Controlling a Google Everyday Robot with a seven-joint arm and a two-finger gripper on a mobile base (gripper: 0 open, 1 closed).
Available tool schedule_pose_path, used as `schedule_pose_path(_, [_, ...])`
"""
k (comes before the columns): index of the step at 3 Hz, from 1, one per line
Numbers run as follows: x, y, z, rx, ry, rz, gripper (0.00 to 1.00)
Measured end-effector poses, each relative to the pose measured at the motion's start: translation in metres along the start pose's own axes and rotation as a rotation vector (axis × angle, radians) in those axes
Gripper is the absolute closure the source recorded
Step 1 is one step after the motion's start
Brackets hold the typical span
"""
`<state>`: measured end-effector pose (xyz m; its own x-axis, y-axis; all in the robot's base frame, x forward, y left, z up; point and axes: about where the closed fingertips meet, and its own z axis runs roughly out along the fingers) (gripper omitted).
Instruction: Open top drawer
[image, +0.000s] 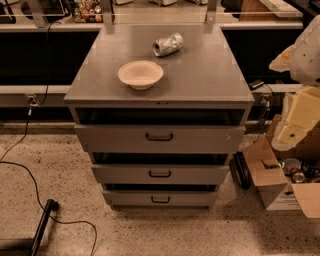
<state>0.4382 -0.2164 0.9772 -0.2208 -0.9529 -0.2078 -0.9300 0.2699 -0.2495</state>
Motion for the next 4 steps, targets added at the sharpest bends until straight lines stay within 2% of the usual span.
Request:
schedule_pose_path(1, [0.000,0.000,0.000,0.000,0.000,0.000,0.00])
schedule_pose_path(2, [-0.001,-0.002,0.014,0.036,-0.044,-0.010,0.00])
schedule_pose_path(3, [0.000,0.032,0.054,0.029,-0.166,-0.055,0.00])
schedule_pose_path(4, [0.017,0.050,0.069,0.040,-0.215,-0.031,0.00])
